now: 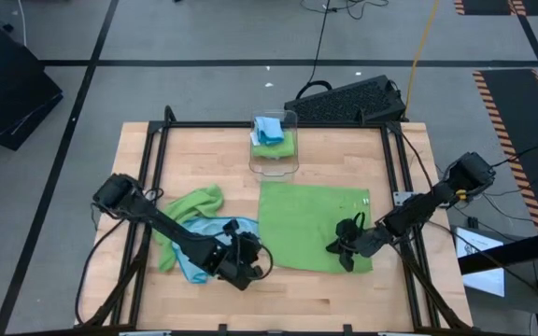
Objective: Fold microfiber towels
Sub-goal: Fold the right green towel
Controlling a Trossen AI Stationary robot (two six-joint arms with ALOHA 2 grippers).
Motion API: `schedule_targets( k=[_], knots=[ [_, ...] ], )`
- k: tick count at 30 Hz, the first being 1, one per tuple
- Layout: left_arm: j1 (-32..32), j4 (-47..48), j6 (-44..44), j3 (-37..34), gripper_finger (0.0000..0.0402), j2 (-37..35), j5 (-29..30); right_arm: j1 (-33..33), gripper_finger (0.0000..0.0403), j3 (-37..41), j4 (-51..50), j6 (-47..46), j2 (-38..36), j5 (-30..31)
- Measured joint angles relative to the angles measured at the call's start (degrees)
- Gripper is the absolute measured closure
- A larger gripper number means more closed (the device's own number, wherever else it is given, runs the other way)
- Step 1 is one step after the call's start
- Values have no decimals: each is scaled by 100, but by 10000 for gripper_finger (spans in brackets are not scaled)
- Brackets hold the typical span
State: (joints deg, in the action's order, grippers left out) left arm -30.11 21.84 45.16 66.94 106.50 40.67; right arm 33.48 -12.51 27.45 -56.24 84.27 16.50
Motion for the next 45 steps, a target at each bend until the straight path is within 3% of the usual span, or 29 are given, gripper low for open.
schedule_targets(
  k=[4,9,13,18,22,27,32,36,40,42,45],
  knots=[
    [-23,-701,-51,-1,263,391,-519,22,390,2,-790,-433,-286,-52],
    [-120,-1518,-412,2,219,857,-445,34,390,9,-1346,-544,-622,-153],
    [-54,-894,73,2,186,944,-111,35,390,9,-1574,-500,-799,-344],
    [280,-252,216,2,175,786,-356,35,390,-13,-2021,-775,-882,-546],
    [657,-435,-716,2,174,798,-952,35,390,-7,-2043,-670,-920,-556],
    [1126,-1234,-1454,4,174,861,-2280,39,390,12,-2145,-637,-1008,-518],
    [1189,-2080,-2164,1,174,883,-3307,39,390,13,-2148,-609,-1007,-487],
    [1117,-3350,-2636,2,174,881,-4372,41,390,13,-2146,-565,-1005,-477],
    [949,-4078,-3185,1,174,768,-3910,41,390,13,-2140,-471,-1005,-471],
    [873,-4165,-3420,5,174,636,-3324,41,390,15,-2138,-459,-1005,-468],
    [794,-3581,-3360,8,174,410,-2259,41,390,15,-2131,-449,-1003,-464]
  ],
)
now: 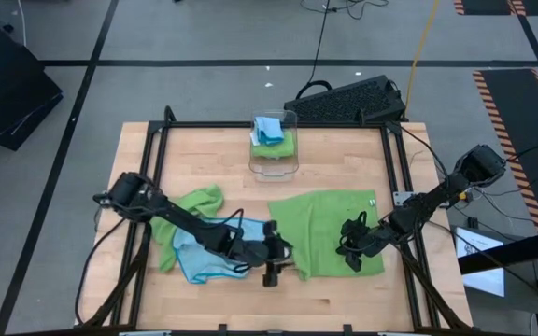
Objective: Fold microfiber towels
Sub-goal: Fold the right green towel
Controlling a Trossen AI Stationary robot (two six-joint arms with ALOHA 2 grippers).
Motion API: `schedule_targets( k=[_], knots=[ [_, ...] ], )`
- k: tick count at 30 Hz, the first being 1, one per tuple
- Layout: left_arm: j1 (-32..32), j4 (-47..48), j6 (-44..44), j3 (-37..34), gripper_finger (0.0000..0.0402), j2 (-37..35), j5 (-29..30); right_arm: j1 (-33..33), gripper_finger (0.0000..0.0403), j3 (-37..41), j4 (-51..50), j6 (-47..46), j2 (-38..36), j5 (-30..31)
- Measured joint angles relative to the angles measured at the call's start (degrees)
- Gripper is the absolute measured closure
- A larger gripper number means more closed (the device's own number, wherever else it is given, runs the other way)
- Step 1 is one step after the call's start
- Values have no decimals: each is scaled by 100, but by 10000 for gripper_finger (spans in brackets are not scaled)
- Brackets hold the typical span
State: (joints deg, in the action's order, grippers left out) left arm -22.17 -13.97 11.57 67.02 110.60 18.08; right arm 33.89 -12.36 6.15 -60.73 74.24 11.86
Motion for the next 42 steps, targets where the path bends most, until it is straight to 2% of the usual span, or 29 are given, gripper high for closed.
schedule_targets(
  k=[3,8,10,14,19,21,26,28,31,36,38,42],
  knots=[
    [-16,822,522,-7,174,-170,188,0,390,2,5,6,0,4],
    [-310,1335,1434,-7,174,-155,-629,0,390,4,21,31,0,35],
    [-415,1175,1668,-7,174,0,-597,0,390,4,35,33,2,87],
    [-420,525,1988,-7,174,419,-92,0,390,14,113,37,7,141],
    [-392,-423,1443,-7,174,856,-46,0,390,15,224,42,7,154],
    [-342,-826,1378,1,174,1018,-88,0,390,15,235,40,7,155],
    [-72,-1154,1399,-18,174,1432,-375,0,390,13,276,56,4,159],
    [-14,-1643,1268,-11,174,1517,-611,-2,390,9,266,57,4,159],
    [7,-2060,983,-2,178,1572,-649,-2,390,9,260,57,2,159],
    [-5,-2206,838,-2,229,1579,-655,-2,390,9,259,59,2,159],
    [-3,-2230,1027,-2,270,1579,-795,-2,390,9,261,84,2,164],
    [-2,-2207,1363,-7,371,1579,-1535,-2,390,4,261,98,2,169]
  ],
)
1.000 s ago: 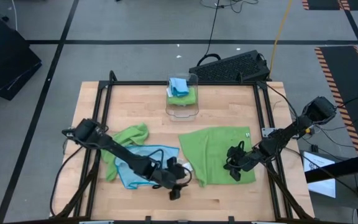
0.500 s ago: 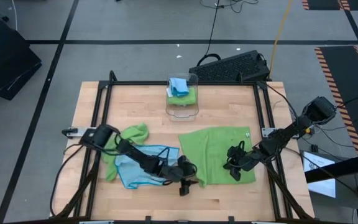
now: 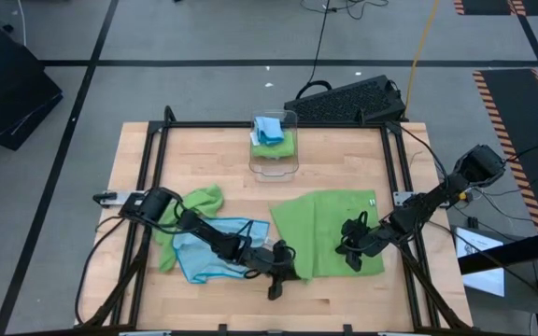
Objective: Fold microfiber towels
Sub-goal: Fold the right green towel
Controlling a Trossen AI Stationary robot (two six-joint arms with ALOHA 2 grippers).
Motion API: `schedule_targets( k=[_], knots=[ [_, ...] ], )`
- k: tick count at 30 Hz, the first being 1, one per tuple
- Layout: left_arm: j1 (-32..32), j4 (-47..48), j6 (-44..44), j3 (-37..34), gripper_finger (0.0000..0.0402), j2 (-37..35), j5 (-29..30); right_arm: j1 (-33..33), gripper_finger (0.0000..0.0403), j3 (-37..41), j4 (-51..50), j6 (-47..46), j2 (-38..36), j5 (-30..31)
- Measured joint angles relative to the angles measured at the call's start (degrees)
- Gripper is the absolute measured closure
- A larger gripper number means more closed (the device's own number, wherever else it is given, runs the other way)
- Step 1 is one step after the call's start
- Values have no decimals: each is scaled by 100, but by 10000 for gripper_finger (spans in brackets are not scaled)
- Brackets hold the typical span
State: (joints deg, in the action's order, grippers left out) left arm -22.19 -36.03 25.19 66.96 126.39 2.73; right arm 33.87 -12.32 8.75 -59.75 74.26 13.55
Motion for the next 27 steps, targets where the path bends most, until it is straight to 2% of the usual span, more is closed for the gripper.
schedule_targets(
  k=[2,5,7,10,12,17,20,23,27],
  knots=[
    [-30,-110,4,0,390,0,-252,0,390,0,0,0,0,29],
    [-84,-143,105,0,383,-1,-361,-4,390,0,4,0,0,215],
    [-87,-43,208,0,383,-64,-684,-4,390,0,4,-32,0,283],
    [-52,456,383,2,395,-321,-1280,-4,390,0,5,-50,0,285],
    [-33,1176,432,2,396,-568,-1496,-4,390,0,26,-54,-2,277],
    [21,3033,879,0,381,-1133,-1471,-4,390,0,26,-63,-4,174],
    [47,4005,1135,-5,370,-1384,-1079,-4,390,0,133,-63,-12,86],
    [54,4527,1189,0,349,-1510,-837,-7,390,0,484,24,-43,-78],
    [42,4815,964,0,306,-1623,-1040,-4,389,11,776,198,-259,-187]
  ],
)
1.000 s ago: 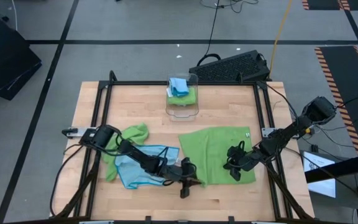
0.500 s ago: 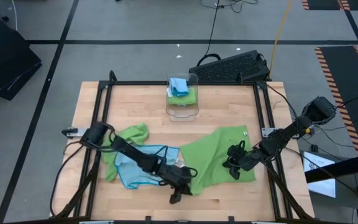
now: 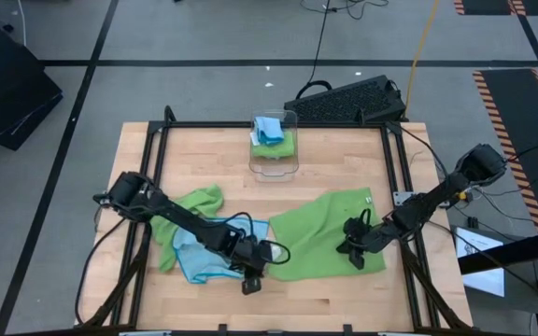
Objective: Fold microfiber towels
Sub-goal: Fold the right green towel
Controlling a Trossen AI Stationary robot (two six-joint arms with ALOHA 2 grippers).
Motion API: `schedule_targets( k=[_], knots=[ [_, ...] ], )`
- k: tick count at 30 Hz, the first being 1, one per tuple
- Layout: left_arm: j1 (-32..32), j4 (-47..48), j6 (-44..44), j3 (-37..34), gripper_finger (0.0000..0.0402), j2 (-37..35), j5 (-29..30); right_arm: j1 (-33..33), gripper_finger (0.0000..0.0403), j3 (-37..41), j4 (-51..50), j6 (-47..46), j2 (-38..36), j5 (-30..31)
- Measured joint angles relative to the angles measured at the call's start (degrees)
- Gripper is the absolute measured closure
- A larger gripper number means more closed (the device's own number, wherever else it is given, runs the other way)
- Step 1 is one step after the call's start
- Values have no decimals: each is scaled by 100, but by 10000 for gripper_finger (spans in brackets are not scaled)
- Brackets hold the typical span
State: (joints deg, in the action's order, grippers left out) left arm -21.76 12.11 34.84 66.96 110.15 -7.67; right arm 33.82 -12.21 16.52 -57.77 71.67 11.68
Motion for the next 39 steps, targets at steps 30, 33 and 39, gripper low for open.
schedule_targets(
  k=[30,33,39],
  knots=[
    [1544,155,1106,7,217,151,1980,-431,236,-12,-604,1727,-1861,-430],
    [1587,244,1332,0,217,168,1797,-498,236,-6,-709,1875,-1908,-432],
    [1531,457,1528,0,218,163,1788,-538,236,-7,-884,2009,-1905,-434]
  ],
)
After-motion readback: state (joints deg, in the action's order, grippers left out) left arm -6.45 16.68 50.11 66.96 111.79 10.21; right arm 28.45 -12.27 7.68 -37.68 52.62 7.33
